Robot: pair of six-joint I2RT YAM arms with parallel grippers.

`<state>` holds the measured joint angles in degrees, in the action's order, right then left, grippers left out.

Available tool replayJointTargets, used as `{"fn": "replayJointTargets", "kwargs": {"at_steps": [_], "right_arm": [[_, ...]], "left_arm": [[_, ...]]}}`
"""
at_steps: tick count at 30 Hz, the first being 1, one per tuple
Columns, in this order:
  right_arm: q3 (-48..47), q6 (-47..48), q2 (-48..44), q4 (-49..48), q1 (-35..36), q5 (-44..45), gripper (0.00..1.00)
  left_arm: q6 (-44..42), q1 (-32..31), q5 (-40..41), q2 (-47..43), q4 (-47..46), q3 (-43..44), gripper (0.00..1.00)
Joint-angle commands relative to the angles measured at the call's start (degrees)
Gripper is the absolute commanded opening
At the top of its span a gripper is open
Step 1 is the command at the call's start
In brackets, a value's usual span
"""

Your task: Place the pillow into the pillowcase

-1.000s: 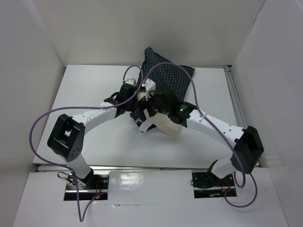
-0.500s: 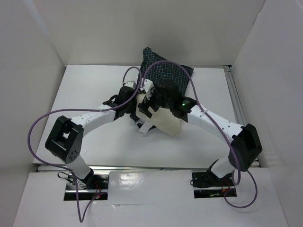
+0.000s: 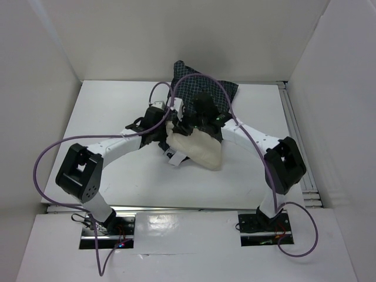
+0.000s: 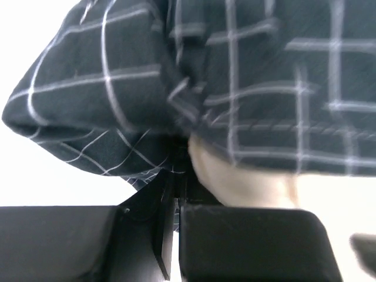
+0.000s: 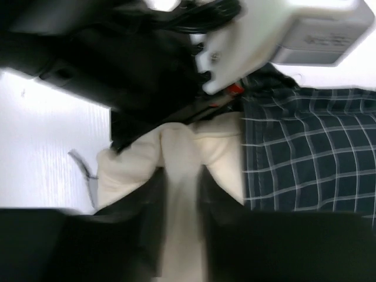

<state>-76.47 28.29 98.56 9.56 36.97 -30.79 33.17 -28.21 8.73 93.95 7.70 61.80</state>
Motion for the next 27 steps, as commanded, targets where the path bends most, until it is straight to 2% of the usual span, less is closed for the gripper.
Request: {"fn": "replayJointTargets", "kwargs": {"at_steps": [1,2,3,6,7,9,10,13,16,18,22,23,26,27], "right_arm": [[-0.4,-4.8,3.2,-4.8,-1.3,3.7,0.22],[1.2,-7.0,3.2,-7.1,-2.4,5.5,0.00],[2.1,-10.1,3.2,-12.6,-3.0,8.3,0.00],[2.1,-20.3,4.8,-16.7,-4.9,17.7,0.00],[0.7,-23.1,7.0,-17.7,-4.9,24.5,0.00],[-3.2,-26.4,9.9,-15.7,-4.3,31.0,0.00],[-4.0,-27.2,11.4,-15.7,-3.7,37.7,0.00],[-7.8,-30.9,20.8,-11.6,-3.1,45.3,0.00],[-11.1,-32.8,26.0,-9.3,-3.1,45.4,0.00],[-11.1,-32.8,28.1,-8.7,-3.1,41.3,0.00],[-3.8,-28.8,27.6,-13.9,-1.1,34.0,0.00],[-2.6,-26.4,27.6,-15.8,-0.3,27.7,0.00],[-7.5,-30.0,32.0,-11.9,2.4,31.3,0.00],[-10.1,-34.8,35.9,-10.5,2.4,36.4,0.00]], "left_arm": [[-2.8,-1.0,0.8,-1.1,-3.8,1.4,0.00],[-2.8,-1.0,0.2,-1.7,-4.4,1.4,0.00],[-2.8,-1.0,0.2,-1.7,-4.4,1.4,0.00],[-4.0,-1.0,-0.5,-2.3,-5.0,0.3,0.00],[-4.0,-1.0,-0.5,-3.1,-5.0,0.3,0.00],[-4.5,-1.0,-1.3,-4.5,-4.5,-0.4,0.00],[-4.5,-1.0,-1.3,-5.3,-4.5,-0.9,0.00],[-5.6,-1.0,-2.6,-10.4,-2.8,-2.5,0.00],[-6.1,-1.0,0.0,-16.8,-0.8,-3.1,0.00],[-6.1,-0.4,1.5,-19.1,0.6,-3.1,0.00],[-7.4,1.0,8.5,-18.9,3.4,0.4,0.00],[-7.4,2.6,8.5,-17.2,3.5,1.5,0.00],[-7.4,3.3,4.9,-14.7,4.2,4.7,0.00],[-7.4,3.3,3.9,-14.1,4.2,4.7,0.00]]}}
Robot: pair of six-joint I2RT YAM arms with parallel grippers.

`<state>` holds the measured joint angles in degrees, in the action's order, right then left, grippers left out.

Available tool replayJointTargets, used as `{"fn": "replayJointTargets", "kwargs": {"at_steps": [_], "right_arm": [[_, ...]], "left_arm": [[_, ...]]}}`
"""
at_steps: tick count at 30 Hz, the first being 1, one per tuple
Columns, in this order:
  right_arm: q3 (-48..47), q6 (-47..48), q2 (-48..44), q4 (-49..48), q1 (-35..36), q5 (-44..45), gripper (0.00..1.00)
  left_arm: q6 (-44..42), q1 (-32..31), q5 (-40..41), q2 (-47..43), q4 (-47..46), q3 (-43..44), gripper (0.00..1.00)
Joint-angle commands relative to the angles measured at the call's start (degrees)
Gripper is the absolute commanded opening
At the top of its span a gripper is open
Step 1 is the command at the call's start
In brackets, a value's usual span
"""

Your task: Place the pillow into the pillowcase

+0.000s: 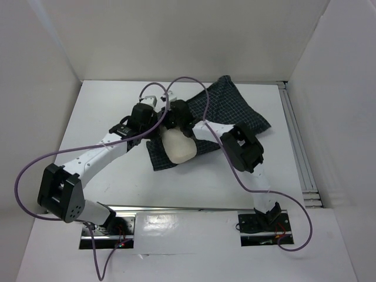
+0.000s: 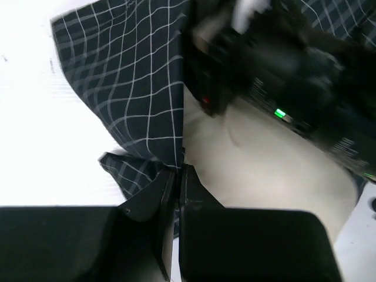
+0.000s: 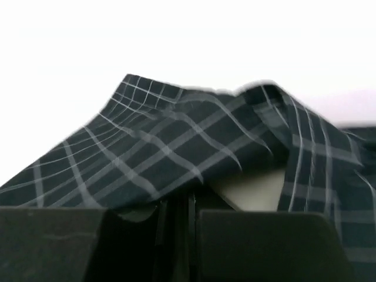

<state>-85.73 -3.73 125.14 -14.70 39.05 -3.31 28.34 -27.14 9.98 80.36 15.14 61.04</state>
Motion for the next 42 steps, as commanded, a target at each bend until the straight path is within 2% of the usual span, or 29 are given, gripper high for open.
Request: {"fn": "replayJointTargets", "kwargs": {"at_steps": [1,3,4,8,10,12,13,14,15,16,18,19,21,25,28,29,31,33,35,39,42], "right_arm": [[-7.8,-5.5,11.3,16.7,0.3,10.9,0.00],[-12.7,-10.8,13.9,21.3,-0.5,15.5,0.00],[-14.5,-16.3,13.9,21.8,-1.1,16.4,0.00],[-16.5,-29.0,13.2,24.4,-5.4,16.7,0.00],[-17.9,-30.7,13.2,26.3,-6.5,14.7,0.18],[-16.8,-25.0,12.3,24.6,-7.7,8.5,0.47],[-15.0,-17.3,9.3,20.4,-7.7,-1.2,0.69],[-10.6,-14.6,7.2,18.1,-7.7,-6.0,0.76],[-8.8,-11.9,5.0,16.5,-7.7,-10.1,0.78],[-7.9,-7.3,1.0,16.6,-7.7,-18.7,0.83],[-7.9,-4.9,-2.3,19.0,-8.3,-23.2,0.92],[-8.4,-2.5,-5.0,21.9,-9.2,-28.5,0.99],[-8.4,-1.3,-7.5,23.6,-9.9,-32.4,1.00],[-7.9,2.2,-13.2,27.4,-12.8,-46.9,1.00],[-7.9,8.5,-15.5,31.2,-14.0,-50.3,1.00],[-7.9,11.8,-17.5,35.7,-13.4,-48.7,1.00],[-3.5,20.6,-21.1,38.1,-10.1,-42.5,1.00],[2.8,24.7,-23.5,36.1,-6.8,-35.8,1.00],[5.7,26.6,-25.0,32.1,-2.7,-27.4,1.00],[7.7,28.6,-24.0,31.9,-2.0,-30.0,1.00],[8.5,28.6,-22.1,31.0,2.0,-19.6,1.00]], "left_arm": [[-2.6,2.3,0.9,-0.5,-3.3,5.5,0.00],[-1.8,2.3,0.8,-1.2,-4.0,3.8,0.00],[-1.1,2.3,0.0,-2.0,-4.0,3.2,0.00],[0.1,2.3,-0.9,-5.9,-3.3,-0.8,0.00],[0.8,2.3,-0.9,-7.4,-3.3,-3.2,0.00],[0.8,2.3,0.6,-7.4,-3.3,-3.2,0.00],[0.8,2.3,1.1,-6.5,-2.7,-2.3,0.00],[0.8,2.3,1.9,-5.4,-2.0,-1.5,0.00],[0.8,2.3,1.9,-3.1,-2.0,-0.9,0.00],[0.8,2.3,1.9,-2.1,-2.0,-0.4,0.00],[0.3,2.3,1.9,-0.1,-2.0,1.3,0.00],[0.3,2.3,1.9,1.3,-2.0,2.4,0.00],[0.3,2.3,1.2,1.9,-2.0,2.9,0.00],[0.3,2.8,1.8,1.9,-2.1,3.7,0.00],[0.3,2.8,2.3,2.4,-2.1,4.2,0.00],[0.3,2.8,2.3,2.4,-2.1,4.2,0.00],[0.3,2.8,2.3,3.7,-1.6,5.8,0.00],[0.3,3.3,1.8,4.4,-1.6,6.5,0.00],[0.3,3.3,1.3,4.9,-1.6,7.1,0.00],[-0.2,3.3,0.6,5.4,-1.6,7.6,0.00],[-0.2,3.3,0.0,5.4,-1.0,8.1,0.00]]}}
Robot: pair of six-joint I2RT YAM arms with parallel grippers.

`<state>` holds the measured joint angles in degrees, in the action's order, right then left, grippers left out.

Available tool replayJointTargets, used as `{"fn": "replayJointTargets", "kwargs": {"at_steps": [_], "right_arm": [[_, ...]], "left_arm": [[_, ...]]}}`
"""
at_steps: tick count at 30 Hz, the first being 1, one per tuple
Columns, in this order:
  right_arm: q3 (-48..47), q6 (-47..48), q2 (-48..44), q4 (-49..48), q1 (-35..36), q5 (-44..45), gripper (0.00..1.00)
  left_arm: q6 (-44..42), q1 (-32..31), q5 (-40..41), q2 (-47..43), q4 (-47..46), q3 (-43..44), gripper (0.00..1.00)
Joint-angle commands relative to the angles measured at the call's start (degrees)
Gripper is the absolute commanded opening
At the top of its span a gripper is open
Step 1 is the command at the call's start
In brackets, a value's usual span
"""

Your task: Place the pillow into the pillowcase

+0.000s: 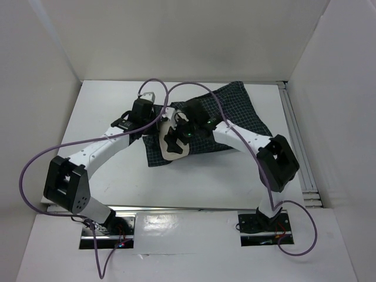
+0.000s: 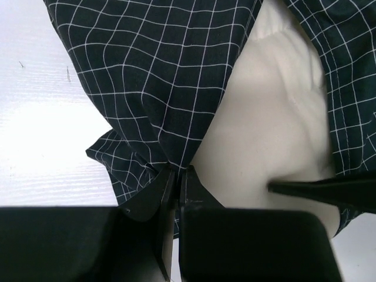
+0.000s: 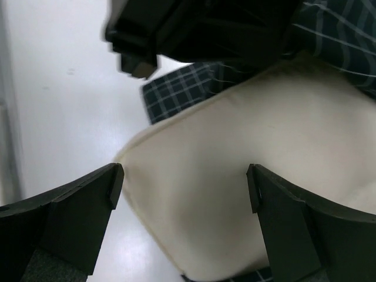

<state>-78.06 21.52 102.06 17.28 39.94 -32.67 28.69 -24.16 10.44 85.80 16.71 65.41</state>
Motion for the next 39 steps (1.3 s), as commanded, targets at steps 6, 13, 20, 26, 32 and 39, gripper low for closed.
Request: {"fn": "replayJointTargets", "kwargs": {"at_steps": [6,13,20,26,32,39], "right_arm": [[11.8,2.5,1.7,-28.0,8.0,43.3,1.00],[13.6,1.5,3.1,-36.2,8.0,50.9,0.05],[6.3,-16.0,2.9,-34.2,2.7,49.5,0.00],[-4.8,-32.6,11.7,-25.3,1.4,62.2,0.00],[-16.1,-42.0,22.4,-15.9,0.0,59.0,0.00],[-5.9,-43.9,23.3,-25.7,2.0,41.8,0.00]], "left_arm": [[-0.6,0.3,-1.1,-1.3,-2.6,2.5,0.00],[-1.6,0.3,-1.1,-2.4,-2.0,2.5,0.00],[-2.8,0.3,-1.8,-4.0,-2.0,1.4,0.00],[-4.9,0.3,-5.2,-5.5,-1.0,2.0,0.00],[-5.7,0.3,-9.2,-8.4,-0.4,3.6,0.00],[-3.6,1.5,-8.9,-5.1,3.2,10.7,0.00]]}}
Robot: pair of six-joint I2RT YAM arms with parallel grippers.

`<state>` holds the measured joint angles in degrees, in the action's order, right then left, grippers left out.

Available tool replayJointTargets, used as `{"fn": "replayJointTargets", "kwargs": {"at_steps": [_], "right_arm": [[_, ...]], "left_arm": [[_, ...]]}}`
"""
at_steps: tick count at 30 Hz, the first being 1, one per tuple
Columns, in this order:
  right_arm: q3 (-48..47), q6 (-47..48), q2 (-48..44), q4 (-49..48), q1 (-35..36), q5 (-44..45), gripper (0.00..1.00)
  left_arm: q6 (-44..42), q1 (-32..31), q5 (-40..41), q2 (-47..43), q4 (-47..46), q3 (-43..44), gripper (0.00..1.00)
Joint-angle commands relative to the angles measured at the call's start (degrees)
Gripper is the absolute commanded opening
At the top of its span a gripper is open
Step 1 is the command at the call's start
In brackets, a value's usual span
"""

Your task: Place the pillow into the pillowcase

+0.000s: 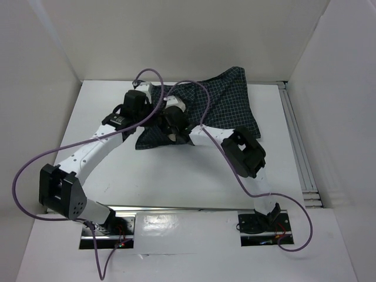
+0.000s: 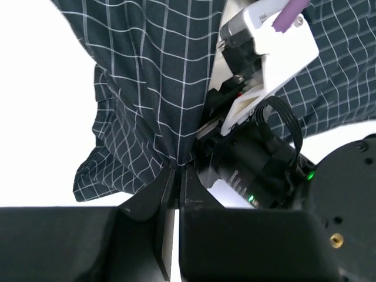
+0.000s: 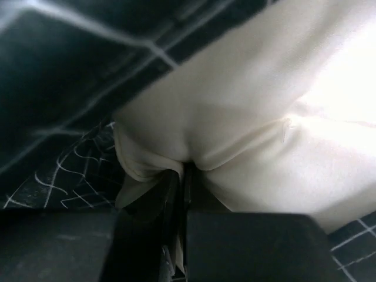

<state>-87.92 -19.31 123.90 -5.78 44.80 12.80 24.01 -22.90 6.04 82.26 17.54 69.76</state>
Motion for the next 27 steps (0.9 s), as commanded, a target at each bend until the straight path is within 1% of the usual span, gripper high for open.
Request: {"fn": "replayJointTargets", "kwargs": {"at_steps": [1,2,3,4,5,6,7,8,9,10,11,12,13,14,15,16,17,18,19,20,21,23,24,27], "right_arm": [[4.0,-3.1,1.4,-3.2,-2.9,-7.1,0.00],[4.5,-2.6,2.0,-3.8,-3.6,-10.4,0.04],[4.5,-1.6,2.1,-4.8,-4.4,-18.7,0.14],[5.0,0.1,0.4,-5.5,-4.4,-22.5,0.20],[6.5,0.8,-1.4,-6.3,-5.1,-25.2,0.26],[7.5,2.2,-3.4,-7.0,-5.6,-28.2,0.34],[8.4,3.1,-8.4,-7.5,-5.6,-32.1,0.58],[9.1,3.7,-11.0,-7.5,-5.6,-32.1,0.66],[9.6,3.7,-13.5,-6.6,-5.6,-31.3,0.73],[9.0,4.2,-15.6,-2.5,-5.6,-27.2,0.77],[8.1,4.2,-18.7,0.2,-5.6,-24.5,0.89],[5.3,4.2,-19.7,3.1,-5.6,-22.3,0.93],[3.6,4.2,-20.3,6.3,-6.1,-20.2,0.97],[1.8,4.2,-20.3,12.8,-6.1,-15.0,0.97],[0.0,4.2,-21.0,15.0,-6.1,-12.6,1.00],[-0.6,3.5,-21.0,17.0,-6.1,-9.7,1.00],[-0.6,3.5,-22.2,18.5,-6.1,-5.1,1.00],[1.3,3.5,-22.8,18.5,-6.1,-3.4,1.00],[2.2,3.5,-23.3,17.5,-6.1,-1.8,1.00],[2.2,4.2,-23.3,16.9,-6.1,-0.9,1.00],[2.2,4.2,-23.3,17.6,-6.1,0.0,1.00],[0.9,5.4,-20.9,18.3,-6.1,0.6,0.99],[0.0,5.4,-20.2,18.3,-6.1,1.3,0.99],[-0.8,5.4,-18.5,18.3,-6.6,3.4,0.99]], "left_arm": [[1.1,0.2,-5.6,-1.6,2.4,8.4,0.00],[1.9,0.8,-5.6,-0.9,2.4,9.4,0.00],[1.9,0.8,-4.6,-0.3,3.6,10.6,0.00],[1.9,0.8,-3.8,1.3,4.8,12.0,0.00],[1.9,1.4,-3.1,2.2,5.7,14.3,0.08],[1.9,1.4,-3.1,3.2,6.7,15.3,0.18],[1.9,1.4,-3.1,4.1,8.4,16.1,0.29],[1.4,2.0,-3.6,5.4,8.4,16.6,0.40],[1.4,2.0,-3.6,5.4,8.4,16.6,0.56],[1.4,2.0,-3.6,5.4,8.4,16.6,0.64],[2.1,2.0,-3.6,5.4,8.4,15.6,0.71],[2.1,2.0,-4.1,5.4,7.7,15.6,0.80],[2.1,2.0,-4.1,5.4,7.1,14.6,0.99],[2.1,2.0,-4.1,4.6,6.5,14.1,0.99],[2.1,2.0,-4.1,4.6,5.9,13.4,1.00],[2.6,2.0,-4.1,4.0,5.9,13.4,1.00],[2.6,2.0,-3.4,3.4,5.9,12.0,1.00],[3.2,2.0,-2.8,3.4,5.9,11.5,1.00],[3.2,2.0,-2.0,3.4,5.9,11.5,0.97],[3.8,2.0,-2.0,3.4,5.9,10.5,0.92],[3.8,2.0,-1.4,3.4,5.9,10.0,0.76],[4.3,2.0,-0.2,3.4,6.6,9.2,0.64],[4.9,2.0,0.5,4.9,6.6,8.4,0.58],[4.9,2.0,-0.8,7.5,7.2,7.2,0.58]]}}
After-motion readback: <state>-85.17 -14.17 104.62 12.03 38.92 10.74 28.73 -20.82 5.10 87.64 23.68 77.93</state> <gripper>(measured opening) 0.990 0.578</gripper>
